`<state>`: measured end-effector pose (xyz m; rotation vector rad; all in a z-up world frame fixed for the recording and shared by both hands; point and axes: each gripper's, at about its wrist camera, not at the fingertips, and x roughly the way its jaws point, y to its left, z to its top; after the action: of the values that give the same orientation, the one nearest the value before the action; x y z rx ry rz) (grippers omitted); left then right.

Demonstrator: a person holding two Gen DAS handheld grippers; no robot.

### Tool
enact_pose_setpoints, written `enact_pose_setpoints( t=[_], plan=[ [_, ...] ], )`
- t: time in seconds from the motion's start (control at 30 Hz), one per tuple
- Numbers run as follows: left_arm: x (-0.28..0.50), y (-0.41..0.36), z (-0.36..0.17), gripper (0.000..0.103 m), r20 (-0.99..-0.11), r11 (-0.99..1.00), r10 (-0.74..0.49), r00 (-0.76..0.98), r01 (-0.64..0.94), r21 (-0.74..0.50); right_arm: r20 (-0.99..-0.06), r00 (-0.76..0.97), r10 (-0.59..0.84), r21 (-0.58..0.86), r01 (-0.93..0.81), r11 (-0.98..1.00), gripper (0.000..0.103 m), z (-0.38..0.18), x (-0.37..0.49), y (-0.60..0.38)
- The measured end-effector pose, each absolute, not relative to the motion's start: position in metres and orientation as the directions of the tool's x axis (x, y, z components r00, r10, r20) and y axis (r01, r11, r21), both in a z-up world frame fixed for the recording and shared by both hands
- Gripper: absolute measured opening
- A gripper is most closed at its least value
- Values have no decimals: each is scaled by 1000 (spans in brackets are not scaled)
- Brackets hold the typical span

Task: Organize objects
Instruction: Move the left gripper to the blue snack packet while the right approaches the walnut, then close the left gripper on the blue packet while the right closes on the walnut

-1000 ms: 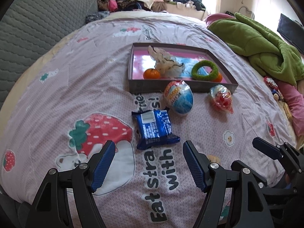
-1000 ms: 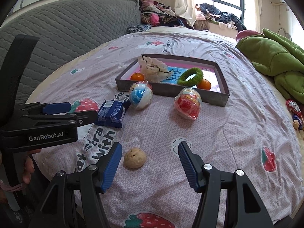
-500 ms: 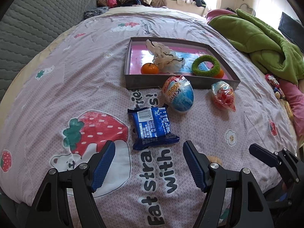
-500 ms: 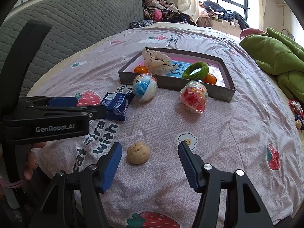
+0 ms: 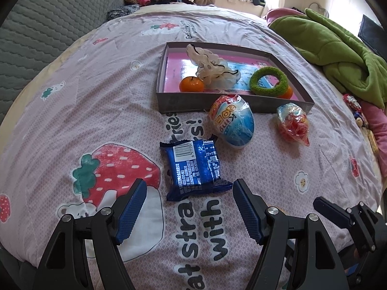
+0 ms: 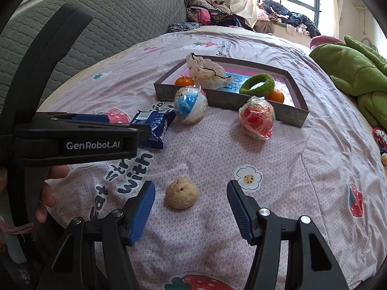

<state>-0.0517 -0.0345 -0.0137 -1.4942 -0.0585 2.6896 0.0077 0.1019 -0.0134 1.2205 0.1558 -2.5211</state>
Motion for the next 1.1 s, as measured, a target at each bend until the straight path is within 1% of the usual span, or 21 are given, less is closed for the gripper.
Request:
enact_pose_setpoints(
  t=[0.17,0.33,0.7,0.77,0.83,0.97,1.1],
  plan=[
    [-59,-33,-18,75,-847,-998,61,-528,-28,-54,-790,-563,-243,40,349,-936,61,-22,4,99],
    [-67,-34,-22,75,-850,-998,56,-524,-16,-56,-785,-572,-238,25,354,-935,61,-27,3,96],
    [-85,-31,-35,75,-857,-1000,13,-516,8,-20,-778,-587,-223,-8,365,-931,61,-38,1,92],
    [-87,-31,-39,75,-859,-1000,14,-512,10,-23,-780,-585,-222,-9,365,-931,58,-40,0,92],
    [-88,-33,-41,75,-860,-999,26,-510,13,-39,-785,-579,-222,-3,361,-933,53,-42,-2,93],
    [-89,-36,-43,75,-858,-998,38,-512,19,-55,-794,-566,-222,6,358,-934,49,-46,-3,94],
    [-91,-37,-47,77,-858,-998,42,-512,21,-61,-794,-563,-230,6,371,-929,42,-46,-2,92]
  ],
)
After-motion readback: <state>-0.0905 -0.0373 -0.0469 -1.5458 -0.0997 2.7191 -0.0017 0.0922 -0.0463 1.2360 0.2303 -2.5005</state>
